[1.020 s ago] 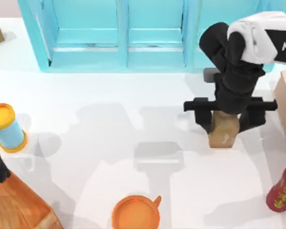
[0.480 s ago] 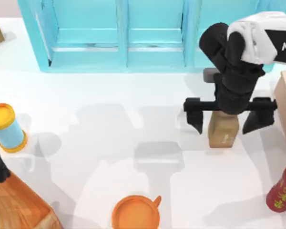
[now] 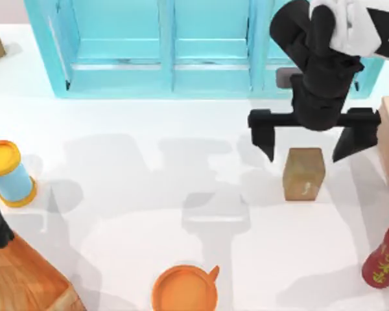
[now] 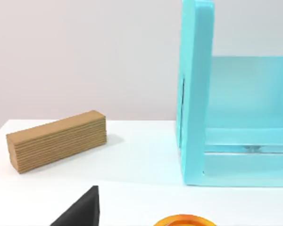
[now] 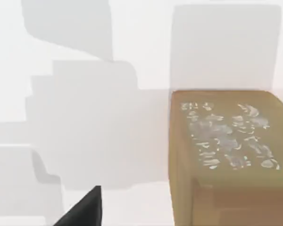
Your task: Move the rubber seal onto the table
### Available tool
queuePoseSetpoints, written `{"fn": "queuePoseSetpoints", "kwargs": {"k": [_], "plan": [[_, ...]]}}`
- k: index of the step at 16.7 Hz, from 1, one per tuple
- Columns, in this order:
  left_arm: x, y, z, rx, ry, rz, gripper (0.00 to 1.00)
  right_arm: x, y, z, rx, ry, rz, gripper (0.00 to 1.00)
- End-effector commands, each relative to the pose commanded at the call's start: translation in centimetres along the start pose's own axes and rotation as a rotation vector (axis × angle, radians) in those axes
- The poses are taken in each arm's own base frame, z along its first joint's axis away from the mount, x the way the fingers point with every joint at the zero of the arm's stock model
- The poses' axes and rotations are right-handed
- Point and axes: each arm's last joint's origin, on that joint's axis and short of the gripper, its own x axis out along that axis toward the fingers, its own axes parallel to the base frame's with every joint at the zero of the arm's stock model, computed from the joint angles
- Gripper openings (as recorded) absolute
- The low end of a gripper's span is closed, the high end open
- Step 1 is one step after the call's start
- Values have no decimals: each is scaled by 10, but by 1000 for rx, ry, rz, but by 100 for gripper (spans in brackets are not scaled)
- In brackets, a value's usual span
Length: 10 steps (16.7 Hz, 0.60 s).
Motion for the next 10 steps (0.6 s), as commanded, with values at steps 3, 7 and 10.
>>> {"fn": "queuePoseSetpoints", "kwargs": {"k": [3, 7, 10], "plan": [[0, 0, 0, 0, 0, 0, 100, -49, 0, 0, 0, 13, -6, 100], [0, 0, 0, 0, 0, 0, 100, -100, -5, -7, 2, 3, -2, 100], [0, 0, 0, 0, 0, 0, 100, -109, -6, -9, 3, -2, 1, 100]]}}
